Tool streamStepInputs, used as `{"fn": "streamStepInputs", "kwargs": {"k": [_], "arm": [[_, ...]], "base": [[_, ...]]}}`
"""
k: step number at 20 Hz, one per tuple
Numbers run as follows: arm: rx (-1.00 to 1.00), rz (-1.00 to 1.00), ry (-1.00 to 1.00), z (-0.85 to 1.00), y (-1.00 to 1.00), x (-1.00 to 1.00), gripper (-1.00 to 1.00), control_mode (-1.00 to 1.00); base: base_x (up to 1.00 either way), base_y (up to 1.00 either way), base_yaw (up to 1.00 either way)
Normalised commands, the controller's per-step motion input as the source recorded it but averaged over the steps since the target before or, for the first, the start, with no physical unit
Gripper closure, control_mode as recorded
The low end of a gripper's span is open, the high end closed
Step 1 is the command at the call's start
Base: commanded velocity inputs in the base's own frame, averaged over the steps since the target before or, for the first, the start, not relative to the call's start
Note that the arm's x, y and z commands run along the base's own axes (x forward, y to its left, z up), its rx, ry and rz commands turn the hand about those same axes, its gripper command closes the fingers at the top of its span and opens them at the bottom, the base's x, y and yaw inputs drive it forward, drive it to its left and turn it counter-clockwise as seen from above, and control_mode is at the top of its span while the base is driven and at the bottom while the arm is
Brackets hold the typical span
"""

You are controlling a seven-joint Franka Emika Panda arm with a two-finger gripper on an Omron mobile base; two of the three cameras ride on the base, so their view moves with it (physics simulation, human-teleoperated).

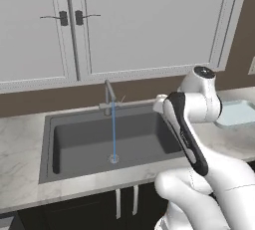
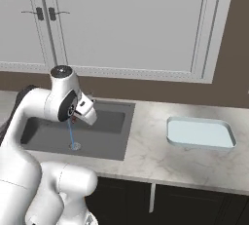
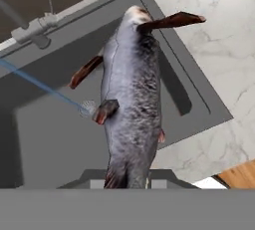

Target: Take the fish out of the fridge, briefly rinse it in the sink, and place it on the tray next to the sink.

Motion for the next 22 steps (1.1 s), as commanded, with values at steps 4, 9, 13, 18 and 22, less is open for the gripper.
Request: {"fn": "streamStepInputs", "kwargs": {"k": [4, 9, 13, 18, 22], "arm": [[0.26, 0.48, 0.53, 0.0, -0.05, 0.12, 1.0, -1.0], [0.06, 0.15, 0.16, -0.02, -0.04, 0.04, 1.0, -1.0], [0.03, 0.18, 0.17, -0.42, -0.32, 0.18, 1.0, -1.0], [0.16, 0.56, 0.24, -0.47, -0.03, 0.33, 1.0, -1.0], [0.17, 0.69, 0.22, -0.47, 0.04, 0.53, 1.0, -1.0]], "base": [[0.0, 0.0, 0.0], [0.0, 0.0, 0.0], [0.0, 0.0, 0.0], [0.0, 0.0, 0.0], [0.0, 0.0, 0.0]]}}
